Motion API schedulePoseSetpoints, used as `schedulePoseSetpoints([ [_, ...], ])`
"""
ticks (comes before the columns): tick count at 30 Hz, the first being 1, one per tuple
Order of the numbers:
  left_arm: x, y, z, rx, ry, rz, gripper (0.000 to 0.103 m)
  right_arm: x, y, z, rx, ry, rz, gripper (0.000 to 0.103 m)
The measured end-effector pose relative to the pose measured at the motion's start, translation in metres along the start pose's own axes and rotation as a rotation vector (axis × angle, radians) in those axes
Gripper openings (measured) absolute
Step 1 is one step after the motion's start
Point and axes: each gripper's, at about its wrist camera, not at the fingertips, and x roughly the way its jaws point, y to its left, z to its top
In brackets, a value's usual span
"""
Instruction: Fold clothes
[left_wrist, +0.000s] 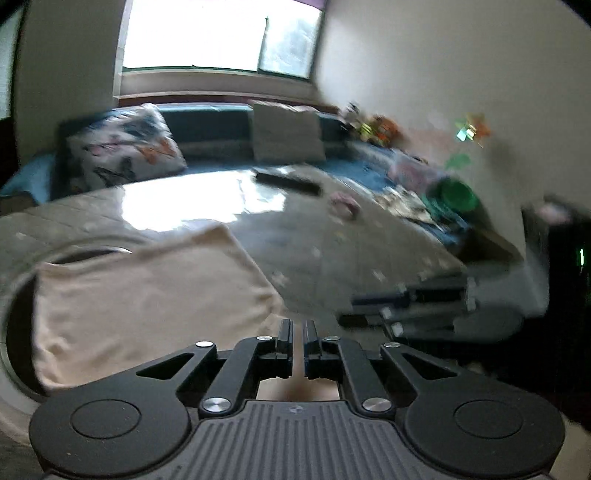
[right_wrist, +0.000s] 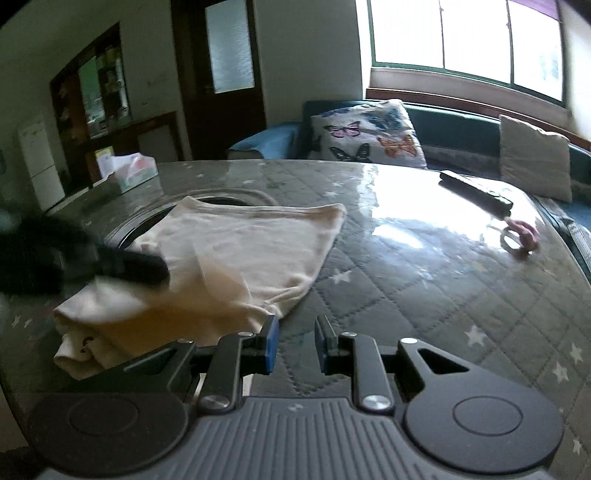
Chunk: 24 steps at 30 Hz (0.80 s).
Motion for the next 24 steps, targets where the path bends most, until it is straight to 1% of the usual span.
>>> schedulePoseSetpoints([
  [3, 0.004, -0.002, -0.008, 0.019, 0.026, -0.010, 0.011, -0.001, -0.003, 0.000, 0.024, -0.003, 0.002, 0.021],
  [6, -0.005, 0.010, -0.012, 0.008, 0.015, 0.016, 0.014, 0.001, -0.001, 0.002, 0.033, 0.003, 0.033, 0.021],
  [9, -0.018, 0.034, -0.017, -0.011, 0.010, 0.092, 0.018, 0.006, 0.010, 0.004, 0.010, 0.022, 0.074, 0.020],
  [13, -0.029, 0.068, -0.031, -0.040, 0.038, 0.212, 0.018, 0.023, 0.023, 0.004, -0.007, 0.050, 0.097, 0.020],
  [17, -0.034, 0.092, -0.043, -0.071, 0.064, 0.270, 0.018, 0.038, 0.029, 0.004, -0.006, 0.075, 0.100, 0.020],
  [19, -0.034, 0.101, -0.048, -0.083, 0.072, 0.292, 0.018, 0.042, 0.032, 0.003, -0.018, 0.083, 0.093, 0.014],
  [20, -0.034, 0.103, -0.049, -0.086, 0.072, 0.300, 0.018, 0.042, 0.034, 0.003, -0.026, 0.082, 0.086, 0.007],
  [21, -0.034, 0.105, -0.050, -0.089, 0.072, 0.309, 0.018, 0.042, 0.037, 0.005, -0.037, 0.075, 0.075, 0.004],
  [24, -0.033, 0.111, -0.053, -0.097, 0.076, 0.330, 0.018, 0.034, 0.039, 0.012, -0.036, 0.029, 0.063, 0.002],
])
